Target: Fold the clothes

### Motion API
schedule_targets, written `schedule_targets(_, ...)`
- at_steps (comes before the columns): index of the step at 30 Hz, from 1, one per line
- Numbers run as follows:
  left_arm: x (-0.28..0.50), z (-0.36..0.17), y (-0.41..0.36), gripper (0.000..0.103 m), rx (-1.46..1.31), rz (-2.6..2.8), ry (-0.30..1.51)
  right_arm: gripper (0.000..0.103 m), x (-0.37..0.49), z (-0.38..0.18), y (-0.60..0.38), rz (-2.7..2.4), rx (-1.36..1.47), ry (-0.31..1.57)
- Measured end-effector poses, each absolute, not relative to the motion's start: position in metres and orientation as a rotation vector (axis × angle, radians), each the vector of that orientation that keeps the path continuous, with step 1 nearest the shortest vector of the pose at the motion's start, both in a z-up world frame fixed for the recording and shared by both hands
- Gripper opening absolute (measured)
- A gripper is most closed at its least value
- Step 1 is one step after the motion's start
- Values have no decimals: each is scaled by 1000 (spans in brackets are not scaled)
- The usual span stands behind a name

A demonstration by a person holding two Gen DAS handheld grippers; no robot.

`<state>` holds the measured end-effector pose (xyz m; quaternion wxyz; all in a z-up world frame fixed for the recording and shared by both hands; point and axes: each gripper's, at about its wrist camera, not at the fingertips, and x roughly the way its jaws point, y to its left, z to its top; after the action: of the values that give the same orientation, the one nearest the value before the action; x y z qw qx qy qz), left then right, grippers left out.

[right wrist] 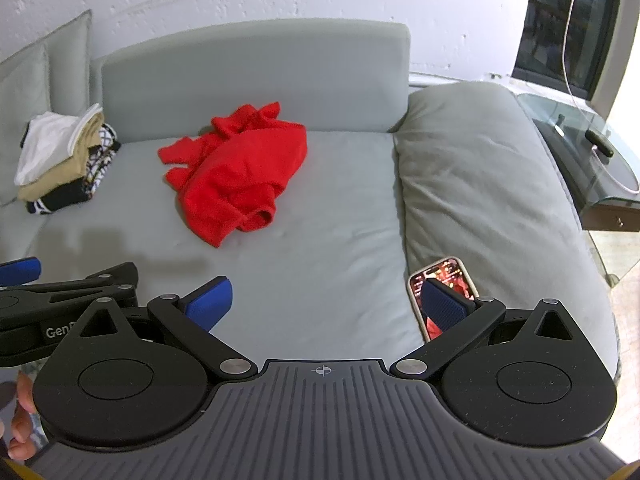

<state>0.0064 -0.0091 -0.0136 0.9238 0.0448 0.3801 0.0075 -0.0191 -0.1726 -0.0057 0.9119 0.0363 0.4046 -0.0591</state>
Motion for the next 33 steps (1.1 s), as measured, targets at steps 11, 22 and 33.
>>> schedule_targets(11,20,-59,11,102,-2,-8,865,103,-8,-34,-161,-139,13,843)
schedule_targets(22,36,-89,55,102,-141,-22,845,103,23,-73,-151,-65,0,766)
schedule_targets(33,81,-112,71,102,-120,52,827,103,102,-124,-148,131,33,767)
